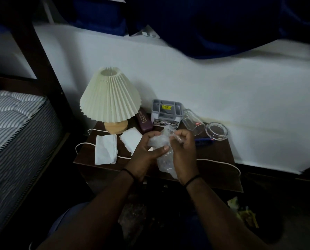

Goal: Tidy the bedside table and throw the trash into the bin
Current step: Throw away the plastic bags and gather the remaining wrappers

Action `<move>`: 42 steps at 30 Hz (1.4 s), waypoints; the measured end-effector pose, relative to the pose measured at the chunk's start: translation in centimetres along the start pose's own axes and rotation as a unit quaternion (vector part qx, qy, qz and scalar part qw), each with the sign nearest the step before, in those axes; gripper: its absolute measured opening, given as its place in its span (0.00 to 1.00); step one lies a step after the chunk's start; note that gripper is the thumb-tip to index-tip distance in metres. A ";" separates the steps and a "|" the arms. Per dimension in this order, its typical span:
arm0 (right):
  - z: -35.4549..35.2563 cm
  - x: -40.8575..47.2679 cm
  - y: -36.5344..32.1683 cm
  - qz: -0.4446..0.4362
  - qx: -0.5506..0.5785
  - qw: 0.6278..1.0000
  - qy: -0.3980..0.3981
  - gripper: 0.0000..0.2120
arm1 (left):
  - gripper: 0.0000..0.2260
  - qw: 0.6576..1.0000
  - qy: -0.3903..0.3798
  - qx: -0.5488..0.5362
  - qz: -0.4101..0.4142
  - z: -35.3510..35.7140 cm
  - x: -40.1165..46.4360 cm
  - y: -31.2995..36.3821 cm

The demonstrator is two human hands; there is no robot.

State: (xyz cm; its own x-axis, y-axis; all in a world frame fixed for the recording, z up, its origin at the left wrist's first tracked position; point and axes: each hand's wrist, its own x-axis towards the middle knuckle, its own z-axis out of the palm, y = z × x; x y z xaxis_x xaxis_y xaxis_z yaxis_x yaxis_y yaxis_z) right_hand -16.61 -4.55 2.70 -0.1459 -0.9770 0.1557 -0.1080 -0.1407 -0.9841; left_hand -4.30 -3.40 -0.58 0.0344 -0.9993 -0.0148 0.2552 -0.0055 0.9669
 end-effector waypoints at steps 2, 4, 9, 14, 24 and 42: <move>0.4 0.1 0.8 -0.010 -0.047 0.999 0.021 0.06 | 0.20 0.999 0.012 0.032 0.006 -0.2 0.6 -0.4; 0.7 0.2 1.8 -0.041 -0.101 0.993 0.040 0.04 | 0.18 0.999 0.023 0.035 0.003 -0.4 1.1 -0.7; 1.2 -0.9 2.4 -0.092 -0.156 0.983 -0.039 0.21 | 0.17 0.991 0.048 -0.088 -0.083 -1.7 2.3 -1.0; 0.0 -1.2 2.9 -0.093 -0.142 0.958 -0.229 0.35 | 0.12 0.970 0.027 -0.152 -0.188 -3.2 2.2 -0.7; -1.4 -0.8 3.6 -0.066 -0.201 0.966 -0.147 0.10 | 0.16 0.954 -0.003 0.063 -0.293 -0.9 0.6 0.1; 0.5 -0.6 2.7 0.175 0.115 0.969 -0.132 0.17 | 0.34 0.990 0.024 0.129 0.057 2.3 -1.0 -0.1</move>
State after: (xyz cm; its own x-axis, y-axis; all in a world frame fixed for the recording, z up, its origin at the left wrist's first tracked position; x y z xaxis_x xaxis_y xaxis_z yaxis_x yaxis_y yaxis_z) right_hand -16.29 -4.40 -0.15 0.1249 -0.9740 -0.1891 0.1288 0.2049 -0.9703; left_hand -6.60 -2.45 -0.10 0.0958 -0.9912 0.0918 -0.0076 0.0915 0.9958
